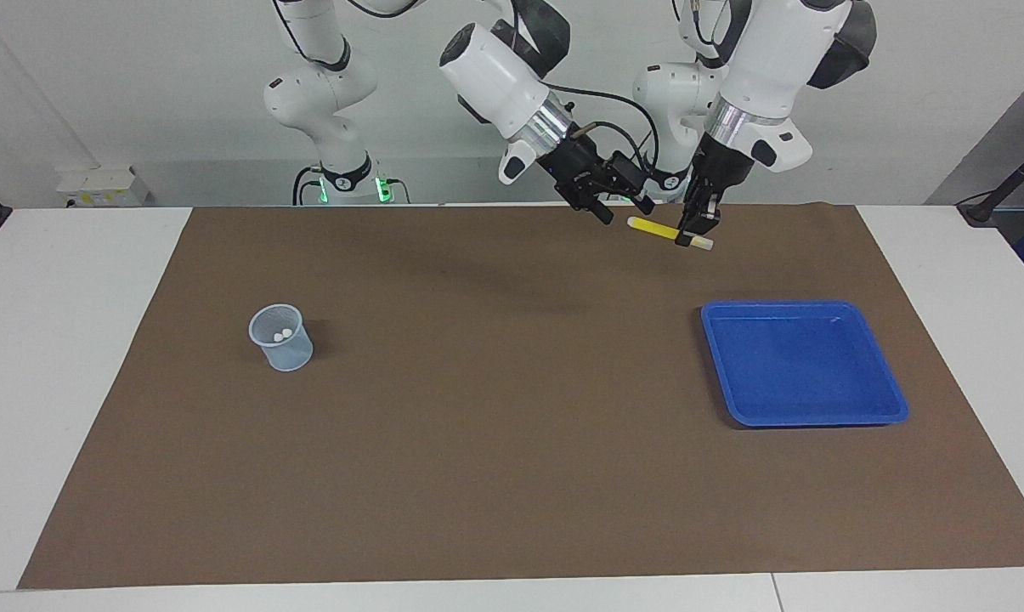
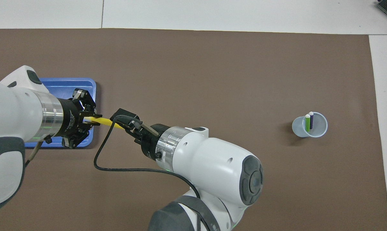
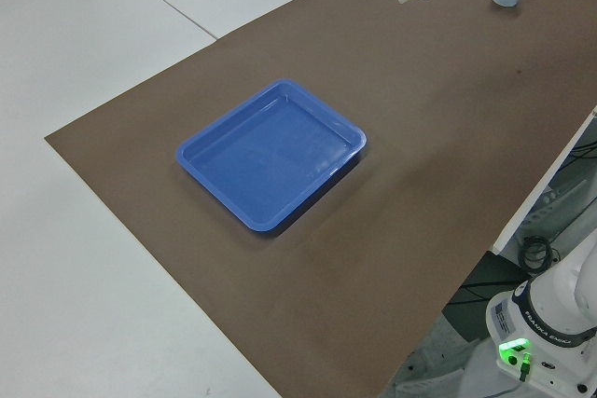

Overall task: Transfer and insert pens with both arms
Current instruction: 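Grasp the yellow pen tip with the right gripper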

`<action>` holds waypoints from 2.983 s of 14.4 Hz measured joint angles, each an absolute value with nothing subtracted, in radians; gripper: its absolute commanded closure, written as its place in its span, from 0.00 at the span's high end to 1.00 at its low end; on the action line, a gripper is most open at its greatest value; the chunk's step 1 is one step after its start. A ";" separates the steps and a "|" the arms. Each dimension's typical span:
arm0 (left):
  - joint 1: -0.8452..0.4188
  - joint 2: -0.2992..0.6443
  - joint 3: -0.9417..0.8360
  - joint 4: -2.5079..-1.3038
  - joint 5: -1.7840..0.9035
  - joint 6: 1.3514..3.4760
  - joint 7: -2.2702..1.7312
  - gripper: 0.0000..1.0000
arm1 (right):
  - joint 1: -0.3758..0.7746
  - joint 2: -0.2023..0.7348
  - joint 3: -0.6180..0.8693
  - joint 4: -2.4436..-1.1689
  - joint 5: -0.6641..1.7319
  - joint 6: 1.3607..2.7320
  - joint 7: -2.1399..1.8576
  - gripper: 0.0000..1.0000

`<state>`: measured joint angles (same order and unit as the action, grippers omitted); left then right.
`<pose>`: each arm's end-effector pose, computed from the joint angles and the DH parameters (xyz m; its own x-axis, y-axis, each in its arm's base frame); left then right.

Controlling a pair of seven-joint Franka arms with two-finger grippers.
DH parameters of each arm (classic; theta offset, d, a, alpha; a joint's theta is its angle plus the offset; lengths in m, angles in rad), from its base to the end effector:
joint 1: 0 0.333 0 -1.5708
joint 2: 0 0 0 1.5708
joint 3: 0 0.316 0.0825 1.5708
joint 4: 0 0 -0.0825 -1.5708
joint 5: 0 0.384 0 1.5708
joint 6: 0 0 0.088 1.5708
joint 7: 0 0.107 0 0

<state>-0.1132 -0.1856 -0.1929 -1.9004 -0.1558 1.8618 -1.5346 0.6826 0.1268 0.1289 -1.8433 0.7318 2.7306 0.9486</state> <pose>0.4885 -0.1748 0.5910 0.3087 0.9444 -0.1133 0.9454 -0.2916 0.1454 0.4626 0.4449 0.5372 0.8031 -0.5454 -0.2400 -0.5137 -0.4295 -0.7428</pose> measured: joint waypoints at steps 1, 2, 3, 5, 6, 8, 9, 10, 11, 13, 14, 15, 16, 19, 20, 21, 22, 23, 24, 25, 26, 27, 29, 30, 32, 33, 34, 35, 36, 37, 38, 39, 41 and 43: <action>-0.113 -0.186 -0.193 -1.900 -0.156 1.859 -1.535 0.00 | 0.682 0.129 0.127 -1.842 0.732 2.731 0.949 0.90; -0.113 -0.187 -0.193 -1.900 -0.156 1.856 -1.535 0.00 | 0.682 0.130 0.126 -1.841 0.732 2.731 0.949 0.88; -0.113 -0.187 -0.193 -1.900 -0.156 1.854 -1.535 0.00 | 0.682 0.130 0.126 -1.841 0.732 2.731 0.949 0.84; -0.113 -0.189 -0.193 -1.900 -0.158 1.853 -1.535 0.00 | 0.682 0.130 0.126 -1.836 0.732 2.731 0.949 0.73; -0.114 -0.191 -0.193 -1.900 -0.160 1.853 -1.535 0.00 | 0.682 0.130 0.126 -1.834 0.732 2.731 0.949 0.70; -0.113 -0.195 -0.193 -1.900 -0.163 1.851 -1.536 0.00 | 0.682 0.130 0.126 -1.833 0.733 2.732 0.949 0.67; -0.113 -0.196 -0.193 -1.900 -0.164 1.850 -1.536 0.00 | 0.682 0.131 0.126 -1.831 0.738 2.739 0.950 0.66; -0.113 -0.196 -0.193 -1.900 -0.165 1.848 -1.536 0.00 | 0.682 0.131 0.128 -1.831 0.752 2.754 0.950 0.66; -0.114 -0.196 -0.193 -1.900 -0.165 1.845 -1.536 0.00 | 0.683 0.132 0.133 -1.830 0.763 2.763 0.950 0.66; -0.114 -0.196 -0.193 -1.900 -0.167 1.842 -1.536 0.00 | 0.683 0.134 0.141 -1.830 0.766 2.770 0.964 0.62; -0.114 -0.197 -0.193 -1.900 -0.167 1.841 -1.536 0.00 | 0.683 0.134 0.143 -1.829 0.766 2.771 0.971 0.57; -0.114 -0.198 -0.193 -1.900 -0.168 1.839 -1.536 0.00 | 0.683 0.135 0.143 -1.828 0.766 2.771 0.973 0.53; -0.114 -0.199 -0.193 -1.900 -0.168 1.838 -1.536 0.00 | 0.683 0.135 0.143 -1.827 0.766 2.771 0.973 0.47; -0.113 -0.200 -0.187 -1.898 -0.169 1.838 -1.537 0.00 | 0.683 0.138 0.143 -1.829 0.766 2.771 0.973 0.29; -0.113 -0.201 -0.188 -1.898 -0.169 1.837 -1.537 0.00 | 0.683 0.140 0.143 -1.828 0.766 2.771 0.973 0.25; -0.113 -0.202 -0.189 -1.898 -0.169 1.837 -1.537 0.00 | 0.683 0.140 0.143 -1.828 0.766 2.771 0.973 0.20; -0.113 -0.203 -0.186 -1.897 -0.169 1.837 -1.537 0.00 | 0.683 0.141 0.143 -1.830 0.766 2.771 0.973 0.13; -0.113 -0.203 -0.187 -1.897 -0.170 1.835 -1.537 0.00 | 0.683 0.142 0.143 -1.830 0.766 2.771 0.973 0.05; -0.113 -0.203 -0.186 -1.897 -0.170 1.835 -1.538 0.00 | 0.683 0.142 0.143 -1.831 0.767 2.772 0.974 0.00; -0.113 -0.203 -0.184 -1.897 -0.174 1.835 -1.545 0.00 | 0.683 0.142 0.143 -1.829 0.768 2.773 0.976 0.00; -0.113 -0.203 -0.183 -1.897 -0.175 1.835 -1.547 0.00 | 0.682 0.142 0.143 -1.829 0.768 2.774 0.976 0.00; -0.113 -0.203 -0.183 -1.897 -0.175 1.835 -1.549 0.00 | 0.682 0.142 0.143 -1.829 0.768 2.774 0.976 0.00; -0.113 -0.203 -0.183 -1.897 -0.175 1.835 -1.550 0.00 | 0.682 0.142 0.143 -1.829 0.768 2.774 0.976 0.00; -0.113 -0.203 -0.183 -1.897 -0.175 1.835 -1.550 0.00 | 0.682 0.142 0.143 -1.829 0.768 2.774 0.976 0.00; -0.113 -0.203 -0.183 -1.897 -0.175 1.835 -1.550 0.00 | 0.682 0.142 0.143 -1.829 0.768 2.774 0.976 0.00; -0.113 -0.203 -0.183 -1.897 -0.175 1.835 -1.550 0.00 | 0.682 0.142 0.143 -1.829 0.768 2.774 0.976 0.00; -0.113 -0.203 -0.183 -1.897 -0.175 1.835 -1.550 0.00 | 0.682 0.142 0.143 -1.829 0.768 2.774 0.976 0.00; -0.113 -0.203 -0.183 -1.897 -0.175 1.835 -1.550 0.03 | 0.682 0.142 0.143 -1.829 0.768 2.774 0.976 0.00; -0.113 -0.203 -0.183 -1.897 -0.175 1.835 -1.550 0.06 | 0.682 0.142 0.143 -1.829 0.768 2.774 0.976 0.00; -0.113 -0.203 -0.183 -1.897 -0.175 1.835 -1.550 0.10 | 0.682 0.142 0.143 -1.829 0.768 2.774 0.976 0.00; -0.113 -0.203 -0.183 -1.897 -0.175 1.835 -1.550 0.12 | 0.682 0.142 0.143 -1.829 0.768 2.774 0.976 0.00; -0.113 -0.203 -0.183 -1.897 -0.175 1.835 -1.550 0.16 | 0.682 0.142 0.143 -1.828 0.768 2.774 0.976 0.00; -0.113 -0.203 -0.184 -1.897 -0.175 1.831 -1.549 0.27 | 0.682 0.143 0.143 -1.827 0.768 2.775 0.976 0.00; -0.115 -0.206 -0.193 -1.897 -0.177 1.830 -1.548 0.31 | 0.682 0.144 0.143 -1.825 0.768 2.775 0.976 0.00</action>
